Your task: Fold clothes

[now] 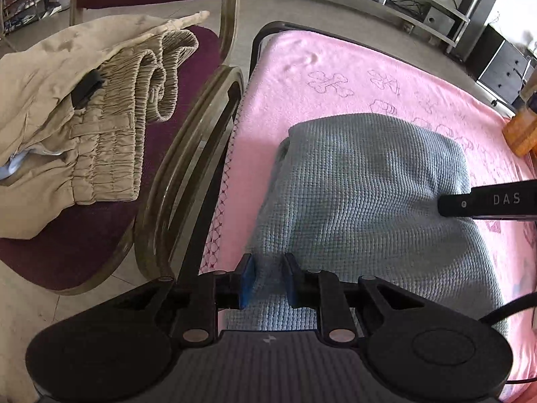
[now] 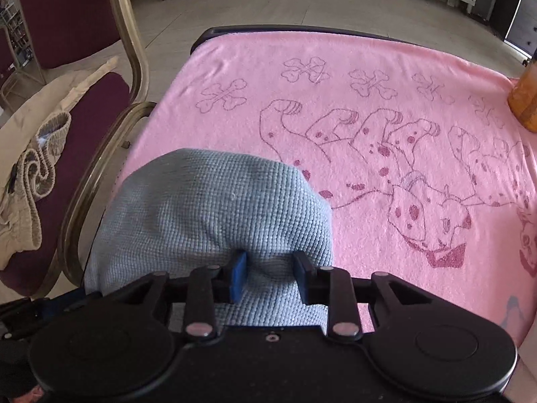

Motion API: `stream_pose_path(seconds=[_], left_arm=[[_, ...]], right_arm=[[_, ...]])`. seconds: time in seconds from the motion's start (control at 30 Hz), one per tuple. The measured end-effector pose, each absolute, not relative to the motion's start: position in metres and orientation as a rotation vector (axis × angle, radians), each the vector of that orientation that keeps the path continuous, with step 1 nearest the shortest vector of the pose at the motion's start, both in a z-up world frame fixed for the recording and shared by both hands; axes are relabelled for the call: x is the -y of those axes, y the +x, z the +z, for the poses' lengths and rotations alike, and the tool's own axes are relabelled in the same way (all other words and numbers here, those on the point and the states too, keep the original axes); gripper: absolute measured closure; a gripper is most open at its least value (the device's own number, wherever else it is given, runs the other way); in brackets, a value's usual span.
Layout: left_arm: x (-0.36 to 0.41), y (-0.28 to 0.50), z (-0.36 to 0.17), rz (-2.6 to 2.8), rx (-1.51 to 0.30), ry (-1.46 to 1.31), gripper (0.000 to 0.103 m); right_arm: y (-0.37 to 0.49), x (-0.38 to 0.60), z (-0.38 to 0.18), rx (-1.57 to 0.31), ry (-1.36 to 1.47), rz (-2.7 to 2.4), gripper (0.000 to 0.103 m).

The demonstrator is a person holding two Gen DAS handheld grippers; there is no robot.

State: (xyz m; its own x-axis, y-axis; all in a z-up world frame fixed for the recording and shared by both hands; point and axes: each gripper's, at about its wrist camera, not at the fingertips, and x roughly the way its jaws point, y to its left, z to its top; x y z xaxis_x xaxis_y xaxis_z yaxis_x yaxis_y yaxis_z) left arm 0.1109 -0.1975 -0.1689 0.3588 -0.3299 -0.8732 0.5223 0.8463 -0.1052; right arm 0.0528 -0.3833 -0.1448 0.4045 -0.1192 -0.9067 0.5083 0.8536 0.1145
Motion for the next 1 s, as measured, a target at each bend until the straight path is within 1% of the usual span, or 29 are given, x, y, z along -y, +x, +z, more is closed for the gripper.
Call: stream_pose_path(seconds=[0.03, 0.1, 0.2, 0.33, 0.37, 0.4, 0.43, 0.6, 0.67, 0.7, 0.77, 0.87, 0.97, 1.0], left_arm=[[0.197, 0.11, -0.169, -0.554, -1.067, 0.203, 0.085], [0.191, 0.107, -0.167, -0.557, -1.055, 0.177, 0.085], [0.17, 0.096, -0.156, -0.578, -1.019, 0.08, 0.085], [0.146, 0.073, -0.149, -0.626, -1.012, -0.03, 0.085], [0.146, 0.069, -0.15, -0.632, -1.014, -0.025, 0.085], [0.149, 0.064, -0.151, -0.633, -1.013, -0.003, 0.085], [0.153, 0.06, -0.152, -0.632, -1.011, 0.028, 0.085], [0.172, 0.047, -0.16, -0.617, -1.017, 0.188, 0.084], [0.174, 0.042, -0.163, -0.615, -1.033, 0.225, 0.082], [0.174, 0.041, -0.165, -0.614, -1.048, 0.236, 0.081], [0.176, 0.041, -0.171, -0.611, -1.078, 0.256, 0.077], [0.178, 0.04, -0.173, -0.6, -1.089, 0.266, 0.076], [0.173, 0.038, -0.171, -0.598, -1.079, 0.241, 0.076], [0.169, 0.037, -0.169, -0.604, -1.072, 0.22, 0.076]], right_arm=[[0.053, 0.383, -0.145, -1.089, 0.399, -0.414, 0.068], [0.048, 0.38, -0.142, -1.075, 0.367, -0.427, 0.063], [0.027, 0.38, -0.124, -1.028, 0.408, -0.429, 0.063], [0.012, 0.364, -0.125, -1.036, 0.38, -0.378, 0.063], [0.008, 0.36, -0.125, -1.038, 0.372, -0.365, 0.066], [0.004, 0.356, -0.125, -1.04, 0.365, -0.352, 0.079], [0.001, 0.352, -0.125, -1.042, 0.358, -0.339, 0.086], [-0.018, 0.333, -0.126, -1.05, 0.323, -0.275, 0.088], [-0.026, 0.325, -0.126, -1.054, 0.308, -0.25, 0.094], [-0.029, 0.323, -0.128, -1.058, 0.306, -0.242, 0.102], [-0.033, 0.328, -0.142, -1.08, 0.327, -0.25, 0.103], [-0.039, 0.335, -0.161, -1.108, 0.359, -0.262, 0.103], [-0.045, 0.335, -0.154, -1.078, 0.384, -0.252, 0.103], [-0.047, 0.335, -0.15, -1.067, 0.394, -0.242, 0.101]])
